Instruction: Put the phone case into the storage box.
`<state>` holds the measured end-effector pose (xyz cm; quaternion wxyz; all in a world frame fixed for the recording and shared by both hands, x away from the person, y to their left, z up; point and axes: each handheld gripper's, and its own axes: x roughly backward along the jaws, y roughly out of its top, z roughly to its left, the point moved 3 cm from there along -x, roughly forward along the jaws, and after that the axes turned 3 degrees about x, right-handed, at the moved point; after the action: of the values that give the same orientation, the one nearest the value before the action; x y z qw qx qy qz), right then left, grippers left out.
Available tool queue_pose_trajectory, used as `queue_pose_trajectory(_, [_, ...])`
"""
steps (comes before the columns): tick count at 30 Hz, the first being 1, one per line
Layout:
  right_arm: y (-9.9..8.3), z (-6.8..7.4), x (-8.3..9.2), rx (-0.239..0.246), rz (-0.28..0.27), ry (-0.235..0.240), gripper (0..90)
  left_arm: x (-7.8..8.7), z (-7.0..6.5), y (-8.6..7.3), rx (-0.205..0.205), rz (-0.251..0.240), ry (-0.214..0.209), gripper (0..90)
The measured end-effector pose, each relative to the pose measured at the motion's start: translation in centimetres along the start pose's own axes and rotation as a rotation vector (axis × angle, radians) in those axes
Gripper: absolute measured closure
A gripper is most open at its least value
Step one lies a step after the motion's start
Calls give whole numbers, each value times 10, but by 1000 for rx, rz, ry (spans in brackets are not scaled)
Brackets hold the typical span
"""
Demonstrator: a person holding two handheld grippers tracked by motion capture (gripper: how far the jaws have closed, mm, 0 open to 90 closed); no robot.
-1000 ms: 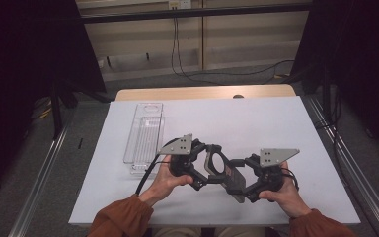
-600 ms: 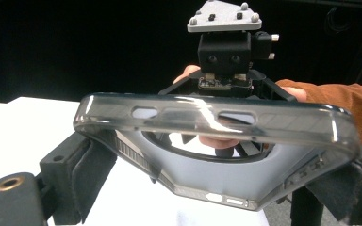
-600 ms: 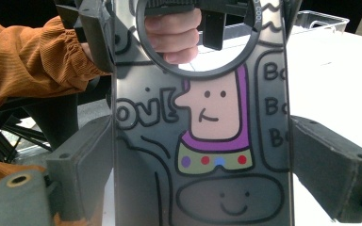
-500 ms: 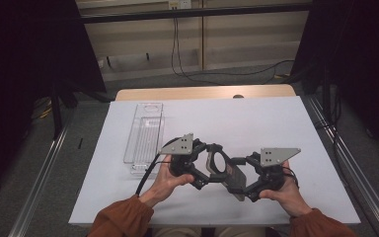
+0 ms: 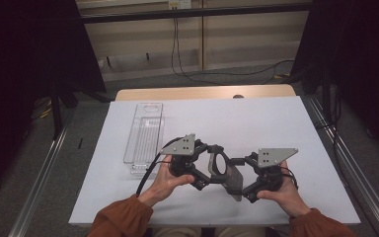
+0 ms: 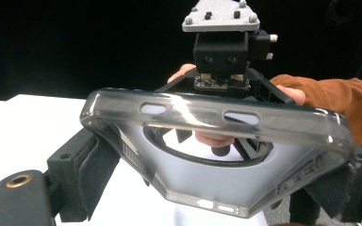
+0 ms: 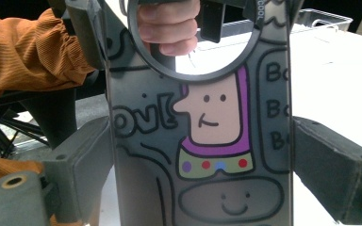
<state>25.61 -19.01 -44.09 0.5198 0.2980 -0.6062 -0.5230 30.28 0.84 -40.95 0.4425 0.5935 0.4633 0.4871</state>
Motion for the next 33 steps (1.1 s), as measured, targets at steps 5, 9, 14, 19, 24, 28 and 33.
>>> queue_pose_trajectory(5, [1, -1, 0, -10, -17, -36, 12, 0, 0, -1, -2, 19, -2, 130])
queue_pose_trajectory(9, [1, -2, 1, -17, -23, -46, 7, 2, 2, 0, 11, 16, 16, 130])
queue_pose_trajectory(14, [1, -3, 3, -16, -33, -65, 3, 7, 5, 2, 23, 12, 22, 130])
queue_pose_trajectory(19, [-3, -7, 8, -35, -33, -123, 2, 12, 6, 3, 42, -15, 69, 130])
queue_pose_trajectory(24, [-5, -13, 14, -60, -53, -185, 0, 17, 9, 3, 44, -20, 104, 130])
queue_pose_trajectory(28, [-9, -18, 20, -82, -72, -288, 3, 21, 10, 2, 58, -21, 122, 129])
queue_pose_trajectory(33, [-11, -17, 23, -71, -92, -371, 5, 26, 12, 2, 66, -29, 150, 129])
